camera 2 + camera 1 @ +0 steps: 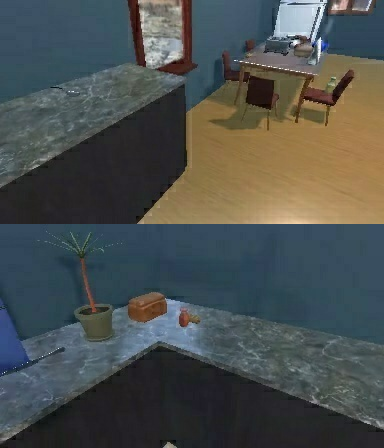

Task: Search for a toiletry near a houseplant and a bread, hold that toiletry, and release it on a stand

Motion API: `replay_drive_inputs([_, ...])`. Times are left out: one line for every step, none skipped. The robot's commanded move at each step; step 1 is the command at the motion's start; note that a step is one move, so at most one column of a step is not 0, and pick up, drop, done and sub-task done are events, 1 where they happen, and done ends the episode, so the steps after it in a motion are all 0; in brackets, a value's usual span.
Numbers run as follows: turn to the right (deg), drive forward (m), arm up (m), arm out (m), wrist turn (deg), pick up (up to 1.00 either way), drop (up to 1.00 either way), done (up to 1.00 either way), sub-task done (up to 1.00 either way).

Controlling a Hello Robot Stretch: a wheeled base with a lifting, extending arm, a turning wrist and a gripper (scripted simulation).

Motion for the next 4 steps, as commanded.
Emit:
replay_drive_inputs([0.0,0.10,0.00,0.00,0.0,0.00,0.00,0.00,0.00])
replay_drive_inputs([33.0,0.00,0.00,0.00,0.0,0.00,0.00,0.00,0.00])
replay_drive_inputs([0.0,0.10,0.00,0.00,0.0,0.00,0.00,0.00,0.00])
replay_drive_inputs([-45.0,0.00,0.00,0.00,0.0,0.00,0.00,0.00,0.00])
